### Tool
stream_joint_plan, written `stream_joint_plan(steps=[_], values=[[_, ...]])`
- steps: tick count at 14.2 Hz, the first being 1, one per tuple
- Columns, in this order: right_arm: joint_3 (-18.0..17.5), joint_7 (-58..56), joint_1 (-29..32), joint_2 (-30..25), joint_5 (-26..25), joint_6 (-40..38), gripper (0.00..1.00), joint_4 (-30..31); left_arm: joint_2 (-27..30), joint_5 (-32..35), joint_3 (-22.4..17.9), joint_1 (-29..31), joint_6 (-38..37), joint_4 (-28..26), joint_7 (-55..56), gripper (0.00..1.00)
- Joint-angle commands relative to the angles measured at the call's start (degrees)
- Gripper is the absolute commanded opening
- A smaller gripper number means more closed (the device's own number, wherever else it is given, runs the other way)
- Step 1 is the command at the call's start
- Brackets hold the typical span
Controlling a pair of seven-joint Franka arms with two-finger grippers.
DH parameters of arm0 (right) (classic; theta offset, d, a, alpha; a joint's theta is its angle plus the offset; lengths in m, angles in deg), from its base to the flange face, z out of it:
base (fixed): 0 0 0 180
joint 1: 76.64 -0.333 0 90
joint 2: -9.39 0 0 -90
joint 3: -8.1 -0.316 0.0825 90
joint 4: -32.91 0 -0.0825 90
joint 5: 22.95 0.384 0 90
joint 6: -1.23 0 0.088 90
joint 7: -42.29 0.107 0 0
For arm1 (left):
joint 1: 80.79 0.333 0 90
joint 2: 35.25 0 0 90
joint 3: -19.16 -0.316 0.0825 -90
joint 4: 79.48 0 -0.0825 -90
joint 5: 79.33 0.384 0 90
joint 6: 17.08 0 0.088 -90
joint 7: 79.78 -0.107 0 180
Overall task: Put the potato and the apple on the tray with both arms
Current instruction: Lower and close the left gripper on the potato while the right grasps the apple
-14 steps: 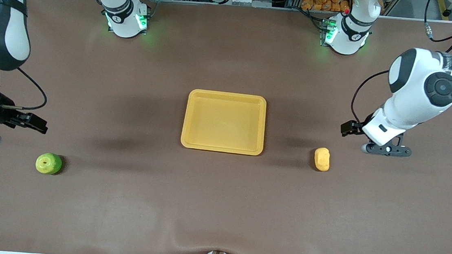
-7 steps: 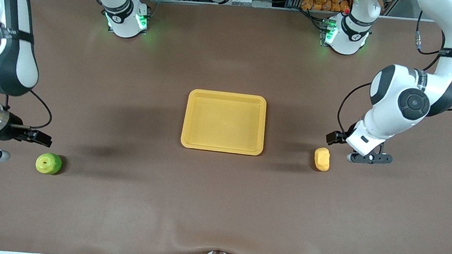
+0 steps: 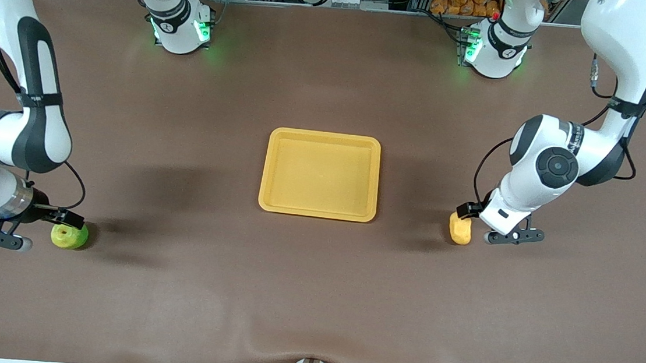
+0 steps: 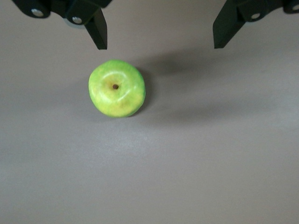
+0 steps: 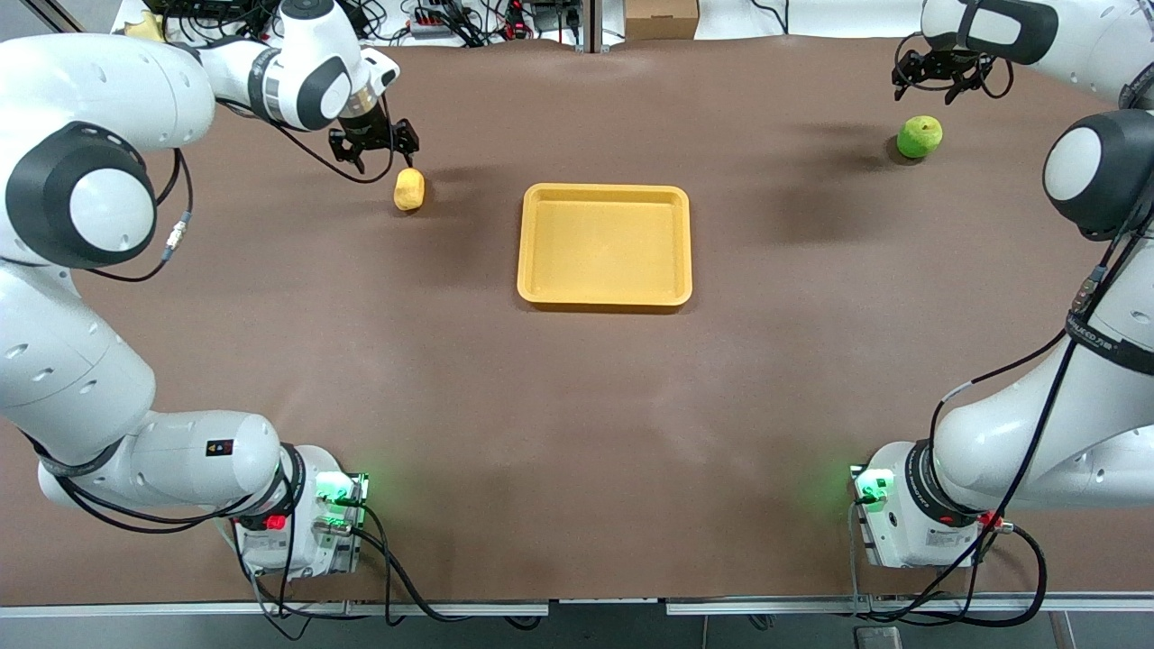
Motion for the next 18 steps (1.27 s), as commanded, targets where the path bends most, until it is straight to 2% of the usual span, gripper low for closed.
stream_joint_plan(steps=[1,4,9,18], values=[[-0.8,-1.1,3.0,4.2,-0.8,-1.3,1.00,-5.6,-2.4,1.5,0.1,-1.0,2.7,0.7,2.8,1.00],[-0.7,-1.1,3.1,5.7,-1.1,-1.3,1.00,-6.2,-4.4,3.1,0.1,-1.0,3.8,0.8,2.8,0.97],[-0.8,-2.9,4.2,8.2,-0.7,-1.4,1.00,-8.0,-6.5,3.9,0.1,-1.0,5.3,1.1,2.8,0.87],[-0.8,-5.4,4.7,11.8,-0.9,-2.6,1.00,-9.9,-9.0,5.5,-0.1,-0.9,6.0,3.0,2.8,0.83]])
